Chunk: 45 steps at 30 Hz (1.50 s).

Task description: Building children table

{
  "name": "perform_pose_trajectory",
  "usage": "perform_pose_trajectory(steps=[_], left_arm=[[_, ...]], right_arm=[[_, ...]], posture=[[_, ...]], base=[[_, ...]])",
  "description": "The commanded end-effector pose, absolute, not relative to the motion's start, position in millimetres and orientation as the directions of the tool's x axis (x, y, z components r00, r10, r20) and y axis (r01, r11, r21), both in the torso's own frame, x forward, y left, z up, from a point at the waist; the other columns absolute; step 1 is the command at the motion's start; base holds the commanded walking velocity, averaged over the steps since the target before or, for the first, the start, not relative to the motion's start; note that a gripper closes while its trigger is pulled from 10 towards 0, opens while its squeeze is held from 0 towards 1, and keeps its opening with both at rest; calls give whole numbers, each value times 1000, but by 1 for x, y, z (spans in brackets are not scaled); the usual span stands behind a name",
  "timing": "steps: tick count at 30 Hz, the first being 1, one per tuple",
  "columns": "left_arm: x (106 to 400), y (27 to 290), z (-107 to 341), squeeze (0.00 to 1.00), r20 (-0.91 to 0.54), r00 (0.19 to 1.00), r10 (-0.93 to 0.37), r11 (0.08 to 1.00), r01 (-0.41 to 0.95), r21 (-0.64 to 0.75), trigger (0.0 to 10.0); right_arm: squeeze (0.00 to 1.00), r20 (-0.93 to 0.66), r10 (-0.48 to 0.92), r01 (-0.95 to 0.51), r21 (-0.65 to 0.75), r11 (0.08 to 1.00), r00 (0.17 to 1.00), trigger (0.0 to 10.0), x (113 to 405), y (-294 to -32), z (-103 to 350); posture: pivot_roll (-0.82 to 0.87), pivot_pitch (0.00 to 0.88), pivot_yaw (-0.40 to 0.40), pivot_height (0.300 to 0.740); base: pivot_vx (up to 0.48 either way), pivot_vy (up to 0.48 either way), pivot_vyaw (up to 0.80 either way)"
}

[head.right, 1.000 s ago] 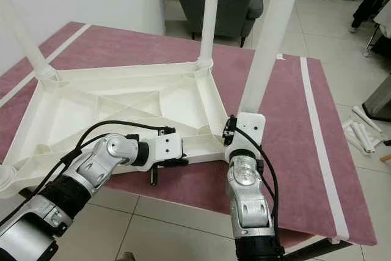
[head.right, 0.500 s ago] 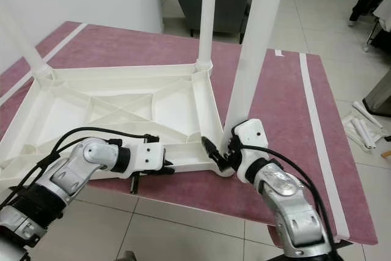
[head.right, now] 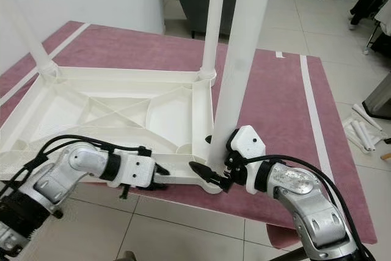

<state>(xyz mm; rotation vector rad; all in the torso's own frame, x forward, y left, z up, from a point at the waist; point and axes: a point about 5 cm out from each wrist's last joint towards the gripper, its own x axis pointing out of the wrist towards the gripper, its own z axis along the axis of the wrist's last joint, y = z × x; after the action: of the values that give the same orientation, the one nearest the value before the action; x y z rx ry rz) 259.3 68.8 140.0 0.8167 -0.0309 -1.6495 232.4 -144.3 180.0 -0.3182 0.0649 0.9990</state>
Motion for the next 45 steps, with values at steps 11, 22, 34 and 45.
perform_pose_trajectory(steps=[11,22,34,45], left_arm=[[286,35,134,0,-446,167,-879,-56,894,445,10000],[287,59,121,0,-535,167,-828,-80,909,408,10000],[281,66,115,0,-542,127,-831,-82,935,345,10000],[275,63,116,0,-533,66,-843,-133,936,326,0]], right_arm=[[0,-195,854,-871,-210,444,482,10000,230,-135,182],[0,-194,845,-863,-204,461,498,10000,227,-137,181],[0,-190,846,-863,-203,462,498,10000,231,-136,180],[0,-188,844,-861,-202,467,502,10000,233,-135,179]], posture=[[76,0,-4,740],[75,0,6,740],[90,0,-4,740],[84,0,3,740]], base=[[0,0,0],[0,0,0],[0,0,0],[0,0,0]])
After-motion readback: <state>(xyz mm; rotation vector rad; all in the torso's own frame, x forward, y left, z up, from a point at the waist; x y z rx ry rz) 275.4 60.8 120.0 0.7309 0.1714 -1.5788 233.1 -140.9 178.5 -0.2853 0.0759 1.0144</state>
